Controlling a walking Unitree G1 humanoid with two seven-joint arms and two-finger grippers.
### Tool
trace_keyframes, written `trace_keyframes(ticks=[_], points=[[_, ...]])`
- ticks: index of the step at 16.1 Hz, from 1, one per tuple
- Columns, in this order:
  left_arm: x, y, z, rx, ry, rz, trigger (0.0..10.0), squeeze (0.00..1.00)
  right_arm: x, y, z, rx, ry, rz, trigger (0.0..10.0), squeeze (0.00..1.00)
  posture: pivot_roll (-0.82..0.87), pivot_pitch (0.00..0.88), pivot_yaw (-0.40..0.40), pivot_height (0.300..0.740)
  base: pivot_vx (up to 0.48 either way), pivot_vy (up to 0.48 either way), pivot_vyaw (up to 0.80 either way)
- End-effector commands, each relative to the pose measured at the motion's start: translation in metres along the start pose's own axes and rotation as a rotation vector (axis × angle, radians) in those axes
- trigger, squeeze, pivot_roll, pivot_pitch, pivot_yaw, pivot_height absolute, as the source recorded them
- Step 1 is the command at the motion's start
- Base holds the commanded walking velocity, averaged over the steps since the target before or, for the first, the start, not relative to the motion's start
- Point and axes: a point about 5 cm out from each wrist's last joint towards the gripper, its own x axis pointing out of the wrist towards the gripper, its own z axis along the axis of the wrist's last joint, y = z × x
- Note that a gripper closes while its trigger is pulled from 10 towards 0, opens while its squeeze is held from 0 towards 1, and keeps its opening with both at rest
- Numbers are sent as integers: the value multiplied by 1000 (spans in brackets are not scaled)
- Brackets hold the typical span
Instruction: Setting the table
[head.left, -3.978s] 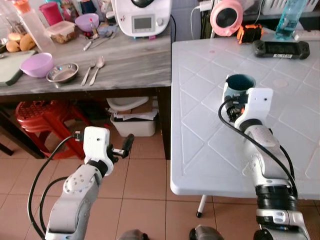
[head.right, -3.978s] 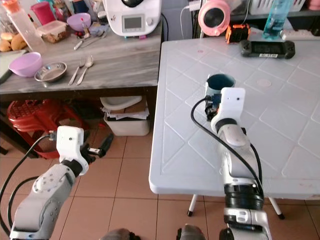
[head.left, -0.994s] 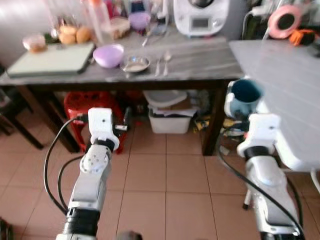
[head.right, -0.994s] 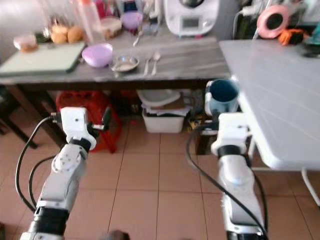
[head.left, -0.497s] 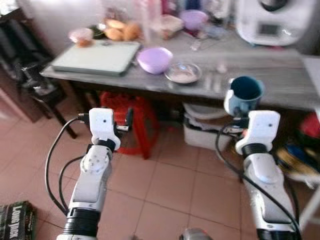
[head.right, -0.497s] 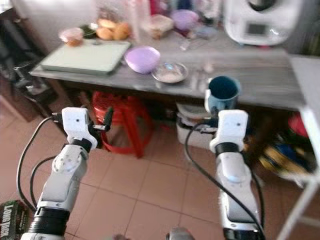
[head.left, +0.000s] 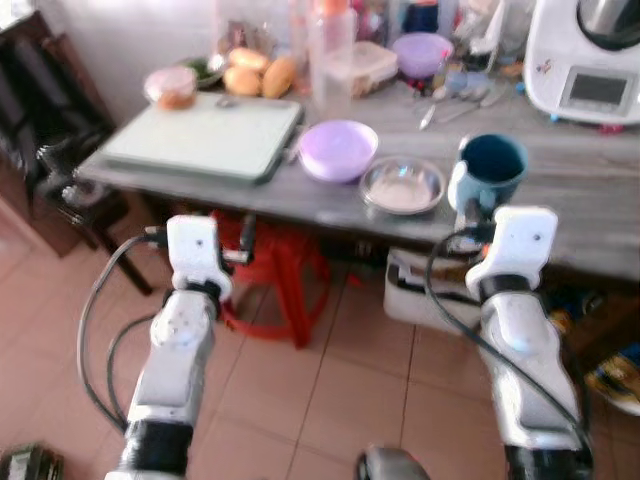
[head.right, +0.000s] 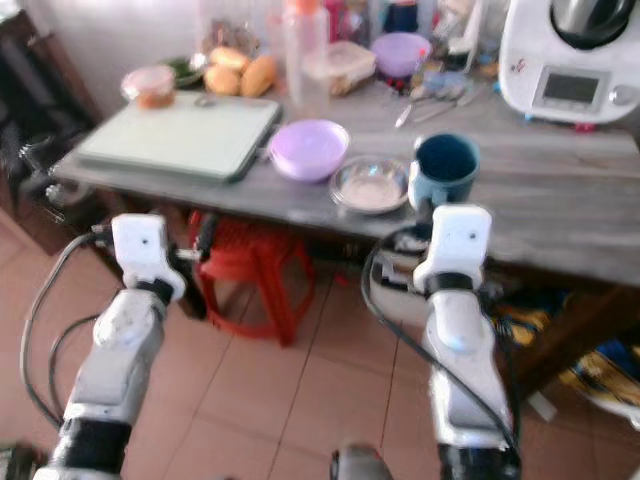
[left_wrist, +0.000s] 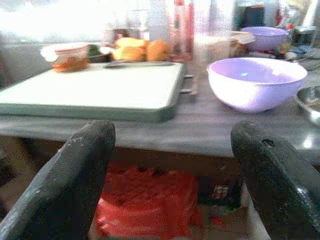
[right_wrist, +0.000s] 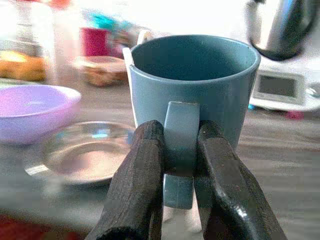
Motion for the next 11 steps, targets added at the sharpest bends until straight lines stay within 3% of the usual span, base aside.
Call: trace_keyframes(ticks=[1, 4, 8, 11], points=[[-1, 4, 5, 16, -20, -2, 10000, 0, 4, 1, 8, 3, -36, -12, 10000, 0, -84, 0, 55, 731, 480, 0, -800], [-2, 4, 5, 13, -19, -2, 10000, 0, 5, 2, 9, 5, -42, -12, 10000, 0, -83, 0, 52, 731, 480, 0, -738], [-6, 5, 4, 18, -12, 9, 10000, 0, 8, 1, 10, -13, -54, -26, 10000, 0, -77, 0, 50, 731, 0, 0, 0], [-9, 7, 2, 22, -5, 11, 10000, 0, 12, -9, 7, -43, -32, -94, 10000, 0, -71, 0, 51, 731, 0, 0, 0]])
